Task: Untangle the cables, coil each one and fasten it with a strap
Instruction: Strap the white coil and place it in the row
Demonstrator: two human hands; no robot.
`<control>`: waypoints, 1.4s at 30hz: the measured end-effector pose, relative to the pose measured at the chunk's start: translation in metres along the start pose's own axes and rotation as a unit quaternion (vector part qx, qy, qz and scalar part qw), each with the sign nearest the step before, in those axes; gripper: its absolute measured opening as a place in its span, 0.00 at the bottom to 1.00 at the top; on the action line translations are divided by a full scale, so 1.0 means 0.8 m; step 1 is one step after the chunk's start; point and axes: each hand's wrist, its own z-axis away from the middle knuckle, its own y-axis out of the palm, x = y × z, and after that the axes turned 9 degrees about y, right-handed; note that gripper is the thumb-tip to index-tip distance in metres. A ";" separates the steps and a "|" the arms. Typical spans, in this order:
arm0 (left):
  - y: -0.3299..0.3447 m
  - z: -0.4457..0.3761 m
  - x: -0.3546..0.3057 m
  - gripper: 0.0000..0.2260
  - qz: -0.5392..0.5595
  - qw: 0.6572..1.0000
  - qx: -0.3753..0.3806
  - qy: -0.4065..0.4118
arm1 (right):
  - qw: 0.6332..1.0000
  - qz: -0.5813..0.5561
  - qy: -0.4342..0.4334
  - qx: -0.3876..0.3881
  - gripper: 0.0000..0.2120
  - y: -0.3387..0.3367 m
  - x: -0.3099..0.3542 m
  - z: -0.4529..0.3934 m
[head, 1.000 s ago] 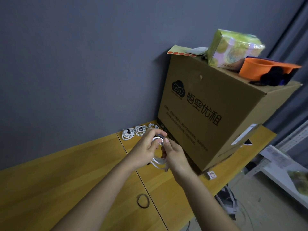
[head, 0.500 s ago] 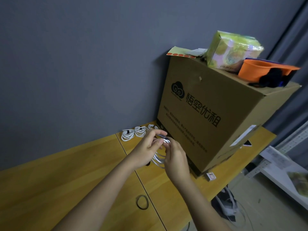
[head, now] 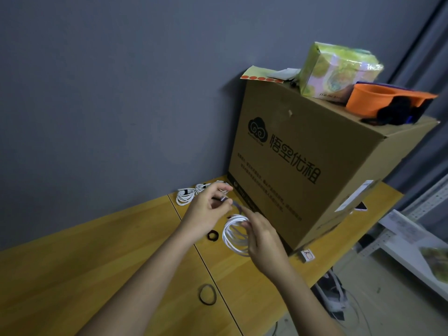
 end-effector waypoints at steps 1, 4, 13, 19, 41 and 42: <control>-0.001 -0.002 0.001 0.09 -0.016 1.000 0.003 -0.001 | 1.000 0.001 -0.005 0.006 0.21 0.000 0.000 0.001; -0.001 -0.004 0.000 0.05 -0.033 0.999 0.028 -0.012 | 1.000 -0.012 -0.015 0.015 0.21 -0.002 0.002 0.002; -0.001 0.003 -0.005 0.04 -0.079 0.994 0.074 0.005 | 0.995 -0.058 -0.013 0.080 0.28 -0.005 0.011 0.003; -0.006 -0.001 0.006 0.06 -0.083 0.996 0.020 -0.024 | 0.995 -0.014 -0.055 0.082 0.31 -0.008 0.012 0.011; -0.014 -0.009 -0.007 0.08 -0.099 0.986 0.132 -0.033 | 0.989 -0.119 -0.091 0.000 0.03 -0.028 0.037 -0.005; -0.015 -0.009 -0.006 0.08 -0.094 0.986 0.133 -0.038 | 0.989 -0.123 -0.076 0.005 0.03 -0.027 0.037 -0.005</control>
